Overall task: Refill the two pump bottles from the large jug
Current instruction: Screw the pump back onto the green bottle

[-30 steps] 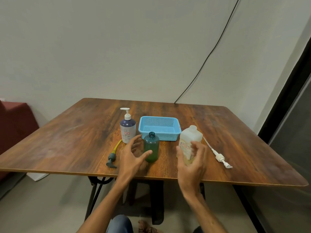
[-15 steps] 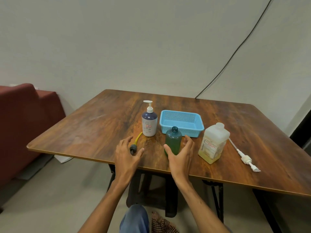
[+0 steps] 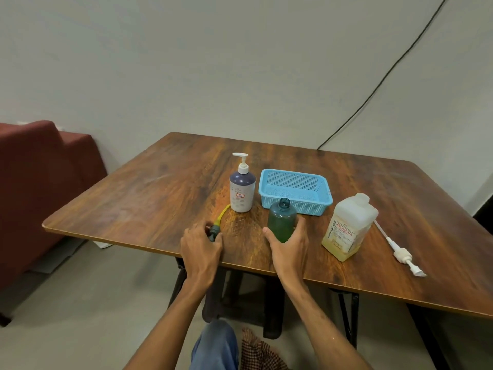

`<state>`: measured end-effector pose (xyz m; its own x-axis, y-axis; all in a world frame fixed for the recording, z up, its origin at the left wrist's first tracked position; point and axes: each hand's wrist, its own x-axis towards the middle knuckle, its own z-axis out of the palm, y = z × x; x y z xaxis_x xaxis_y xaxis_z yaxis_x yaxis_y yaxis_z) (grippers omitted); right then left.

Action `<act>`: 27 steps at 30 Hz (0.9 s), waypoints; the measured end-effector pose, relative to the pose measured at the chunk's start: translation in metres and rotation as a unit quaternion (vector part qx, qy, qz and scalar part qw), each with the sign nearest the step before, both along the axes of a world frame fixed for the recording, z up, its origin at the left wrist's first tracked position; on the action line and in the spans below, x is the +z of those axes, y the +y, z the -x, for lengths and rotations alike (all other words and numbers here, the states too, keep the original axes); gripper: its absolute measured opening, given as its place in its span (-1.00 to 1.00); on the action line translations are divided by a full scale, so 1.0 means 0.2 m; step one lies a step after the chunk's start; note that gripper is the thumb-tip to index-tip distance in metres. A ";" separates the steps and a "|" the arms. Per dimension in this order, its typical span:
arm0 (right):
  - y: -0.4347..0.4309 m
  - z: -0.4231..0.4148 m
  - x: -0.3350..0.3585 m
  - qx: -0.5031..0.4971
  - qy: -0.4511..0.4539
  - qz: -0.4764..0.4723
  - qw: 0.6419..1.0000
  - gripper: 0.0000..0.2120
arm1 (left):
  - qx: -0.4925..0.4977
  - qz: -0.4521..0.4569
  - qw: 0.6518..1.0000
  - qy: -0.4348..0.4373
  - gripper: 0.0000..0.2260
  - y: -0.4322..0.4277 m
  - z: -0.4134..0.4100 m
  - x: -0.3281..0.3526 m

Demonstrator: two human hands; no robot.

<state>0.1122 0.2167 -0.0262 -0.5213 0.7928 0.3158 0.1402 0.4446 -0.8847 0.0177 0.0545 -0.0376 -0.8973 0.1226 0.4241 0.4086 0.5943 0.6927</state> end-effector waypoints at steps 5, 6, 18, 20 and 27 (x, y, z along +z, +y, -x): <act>0.02 0.00 0.00 0.008 -0.002 0.003 1.000 -0.31 | -0.002 -0.059 0.998 0.027 -0.75 -0.02 -0.06 0.05; 0.02 0.00 0.00 0.008 -0.002 0.003 1.000 -0.31 | -0.003 -0.066 0.997 0.033 -0.75 -0.03 -0.08 0.06; 0.01 -0.02 0.02 0.011 -0.016 0.009 1.000 -0.26 | -0.072 -0.176 0.978 0.082 -0.70 -0.09 -0.20 0.48; 0.01 -0.02 0.02 0.012 -0.012 0.011 1.000 -0.24 | -0.096 -0.200 0.972 0.076 -0.72 -0.06 -0.21 0.56; 0.00 -0.03 0.02 0.010 -0.021 0.001 1.000 -0.22 | -0.136 -0.236 0.958 0.092 -0.69 0.10 -0.19 0.78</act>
<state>0.1176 0.2174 -0.0219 -0.5497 0.7825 0.2924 0.1676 0.4462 -0.8791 0.0549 0.0744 0.1175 -0.7645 0.0978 0.6372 0.6444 0.0872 0.7597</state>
